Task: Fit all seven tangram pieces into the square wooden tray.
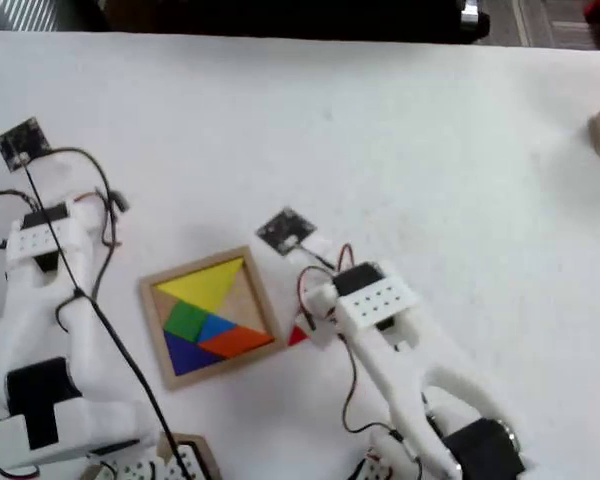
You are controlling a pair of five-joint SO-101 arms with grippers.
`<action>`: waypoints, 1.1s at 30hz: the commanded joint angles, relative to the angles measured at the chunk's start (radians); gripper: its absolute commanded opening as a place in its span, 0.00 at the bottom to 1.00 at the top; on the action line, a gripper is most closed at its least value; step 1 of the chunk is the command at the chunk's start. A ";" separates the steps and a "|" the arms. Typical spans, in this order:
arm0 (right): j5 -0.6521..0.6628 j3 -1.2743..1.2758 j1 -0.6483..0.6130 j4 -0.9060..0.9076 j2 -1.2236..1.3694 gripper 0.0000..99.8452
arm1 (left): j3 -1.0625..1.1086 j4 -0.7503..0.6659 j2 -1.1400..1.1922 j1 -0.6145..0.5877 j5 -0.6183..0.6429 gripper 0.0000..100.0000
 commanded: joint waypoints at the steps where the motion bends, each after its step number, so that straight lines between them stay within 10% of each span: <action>1: 0.101 -0.006 -0.012 -0.064 0.039 0.37 | -0.058 -0.020 0.001 -0.008 0.012 0.23; 33: 0.206 -0.275 -0.101 0.035 0.386 0.23 | -0.049 -0.021 0.008 -0.004 0.008 0.23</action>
